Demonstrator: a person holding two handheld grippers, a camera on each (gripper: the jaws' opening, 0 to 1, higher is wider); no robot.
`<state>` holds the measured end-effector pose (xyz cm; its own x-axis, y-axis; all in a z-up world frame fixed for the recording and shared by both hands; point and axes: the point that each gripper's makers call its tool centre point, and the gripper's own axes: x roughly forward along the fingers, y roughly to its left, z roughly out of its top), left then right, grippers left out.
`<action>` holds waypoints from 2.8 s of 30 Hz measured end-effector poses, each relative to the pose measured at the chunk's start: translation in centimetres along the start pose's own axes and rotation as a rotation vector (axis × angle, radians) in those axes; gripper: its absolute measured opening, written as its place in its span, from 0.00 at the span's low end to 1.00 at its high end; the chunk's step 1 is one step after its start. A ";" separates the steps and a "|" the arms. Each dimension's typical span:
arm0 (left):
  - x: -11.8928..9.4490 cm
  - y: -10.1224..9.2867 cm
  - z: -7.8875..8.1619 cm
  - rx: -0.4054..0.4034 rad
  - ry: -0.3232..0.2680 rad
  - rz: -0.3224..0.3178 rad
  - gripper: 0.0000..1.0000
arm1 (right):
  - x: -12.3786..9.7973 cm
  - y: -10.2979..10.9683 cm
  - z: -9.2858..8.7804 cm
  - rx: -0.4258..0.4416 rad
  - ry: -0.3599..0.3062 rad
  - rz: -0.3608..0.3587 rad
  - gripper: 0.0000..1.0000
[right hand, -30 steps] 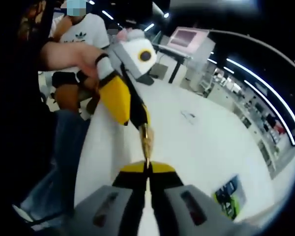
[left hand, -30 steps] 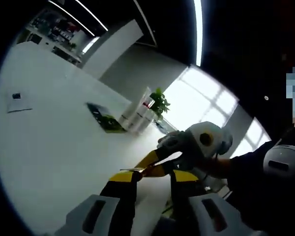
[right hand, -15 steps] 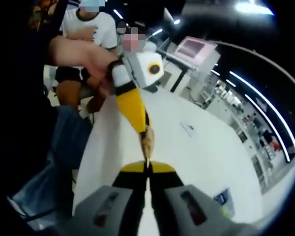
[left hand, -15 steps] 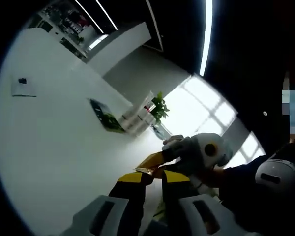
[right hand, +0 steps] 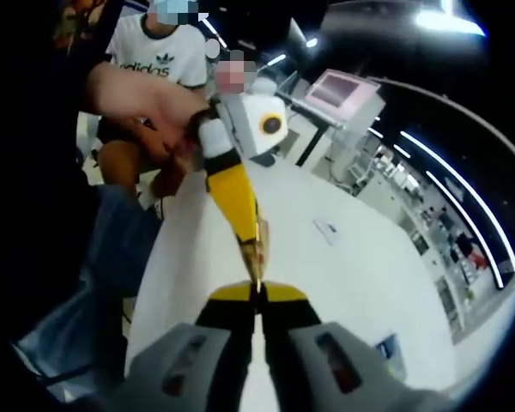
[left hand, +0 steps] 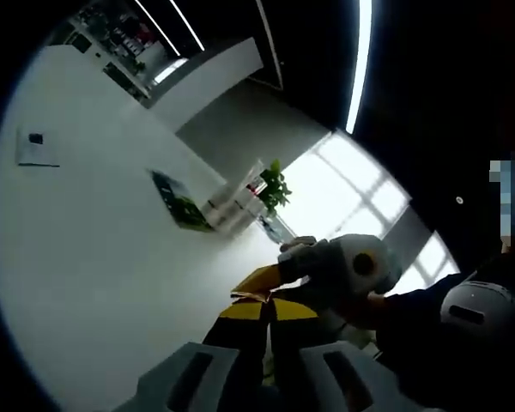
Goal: Arrange the skincare products in the storage area until every visible bottle or jar stands upright without overlapping.
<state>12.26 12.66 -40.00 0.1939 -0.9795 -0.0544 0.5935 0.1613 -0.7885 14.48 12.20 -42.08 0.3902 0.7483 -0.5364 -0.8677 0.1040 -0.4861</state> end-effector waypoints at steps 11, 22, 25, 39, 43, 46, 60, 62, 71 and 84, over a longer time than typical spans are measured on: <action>-0.4 0.1 0.2 -0.020 -0.008 0.017 0.00 | 0.1 -0.4 -0.2 0.041 -0.006 -0.020 0.26; -1.4 0.5 1.2 -0.014 -0.038 0.034 0.00 | -1.0 -0.3 -1.5 0.141 -0.017 -0.049 0.40; -1.4 0.7 1.2 -0.013 -0.034 0.041 0.00 | -1.8 -0.6 -1.9 0.179 -0.017 -0.073 0.43; -1.0 1.6 1.4 -0.016 -0.021 0.049 0.00 | -4.3 -0.3 -3.6 0.498 -0.066 -0.174 0.62; -0.8 2.0 1.5 -0.023 -0.012 0.051 0.00 | -4.6 0.1 -4.3 0.589 -0.066 -0.198 0.71; -0.9 2.6 1.6 -0.038 -0.005 0.064 0.00 | -4.4 0.5 -4.6 0.615 -0.050 -0.217 0.71; -0.5 3.4 2.6 -0.048 0.008 0.079 0.00 | -4.4 -0.2 -3.1 0.822 -0.144 -0.309 1.00; -0.3 3.5 2.7 -0.051 0.016 0.080 0.00 | -4.7 -0.3 -3.1 0.824 -0.156 -0.326 1.00; 1.1 4.8 3.9 -0.082 0.062 0.094 0.00 | -5.3 -0.2 -4.3 0.855 -0.143 -0.349 1.00; 3.1 5.0 5.5 -0.111 0.095 0.071 0.00 | -5.8 0.2 -5.2 0.912 -0.148 -0.371 1.00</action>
<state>20.12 11.11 -40.74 0.1547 -0.9739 -0.1660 0.4895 0.2215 -0.8434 13.68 4.48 -42.67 0.6961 0.6342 -0.3366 -0.6276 0.7651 0.1437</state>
